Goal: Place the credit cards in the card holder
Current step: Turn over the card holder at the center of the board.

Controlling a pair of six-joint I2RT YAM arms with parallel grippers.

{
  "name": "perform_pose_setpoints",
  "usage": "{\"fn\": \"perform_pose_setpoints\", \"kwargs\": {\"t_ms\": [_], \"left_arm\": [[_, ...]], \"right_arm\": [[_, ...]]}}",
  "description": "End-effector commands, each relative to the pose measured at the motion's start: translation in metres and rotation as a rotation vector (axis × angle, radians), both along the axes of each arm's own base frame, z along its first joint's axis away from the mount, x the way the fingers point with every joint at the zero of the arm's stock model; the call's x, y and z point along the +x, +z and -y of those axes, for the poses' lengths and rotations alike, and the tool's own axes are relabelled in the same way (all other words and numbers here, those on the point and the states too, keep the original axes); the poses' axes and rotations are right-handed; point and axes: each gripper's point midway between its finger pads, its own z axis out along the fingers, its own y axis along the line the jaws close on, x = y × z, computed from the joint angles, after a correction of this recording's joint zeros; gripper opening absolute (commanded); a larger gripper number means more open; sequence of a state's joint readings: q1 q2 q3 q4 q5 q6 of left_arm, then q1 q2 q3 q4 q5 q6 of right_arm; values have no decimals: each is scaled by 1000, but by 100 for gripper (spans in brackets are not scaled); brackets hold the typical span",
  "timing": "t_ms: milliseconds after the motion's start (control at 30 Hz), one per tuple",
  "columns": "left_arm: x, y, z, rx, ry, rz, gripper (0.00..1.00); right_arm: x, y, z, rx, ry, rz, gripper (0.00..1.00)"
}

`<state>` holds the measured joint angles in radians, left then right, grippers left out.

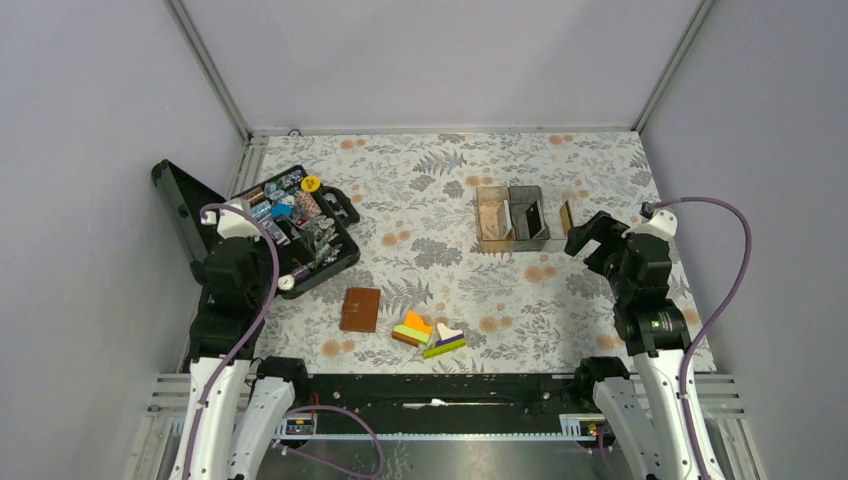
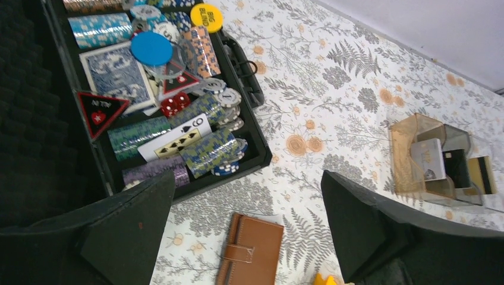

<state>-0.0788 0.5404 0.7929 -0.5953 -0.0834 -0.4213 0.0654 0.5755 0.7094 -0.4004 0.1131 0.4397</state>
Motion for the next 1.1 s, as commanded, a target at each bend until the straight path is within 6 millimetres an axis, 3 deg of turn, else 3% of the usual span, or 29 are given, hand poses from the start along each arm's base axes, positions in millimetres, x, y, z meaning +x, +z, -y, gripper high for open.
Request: {"fn": "perform_pose_setpoints", "kwargs": {"t_ms": [0, 100, 200, 333, 433, 600, 833, 1067], "left_arm": [[5, -12, 17, -142, -18, -51, 99], [8, -43, 49, -294, -121, -130, 99], [11, -59, 80, -441, -225, -131, 99], [5, -102, 88, -404, -184, -207, 99], [-2, -136, 91, -338, -147, -305, 99], [-13, -183, 76, -276, -38, -429, 99], [-24, -206, 66, -269, 21, -472, 96], [-32, -214, 80, -281, -66, -520, 78]], "right_arm": [[2, 0, 0, 0, 3, -7, 99], [4, -2, -9, 18, 46, -16, 99], [3, -3, -25, 22, 149, -17, 99], [2, -6, -45, 44, 275, -34, 98], [2, -9, -64, 92, 378, -40, 92], [-3, -11, -75, 122, 437, -47, 88], [-8, -11, -76, 127, 448, -50, 88], [-7, -15, -79, 139, 457, -65, 89]]}}
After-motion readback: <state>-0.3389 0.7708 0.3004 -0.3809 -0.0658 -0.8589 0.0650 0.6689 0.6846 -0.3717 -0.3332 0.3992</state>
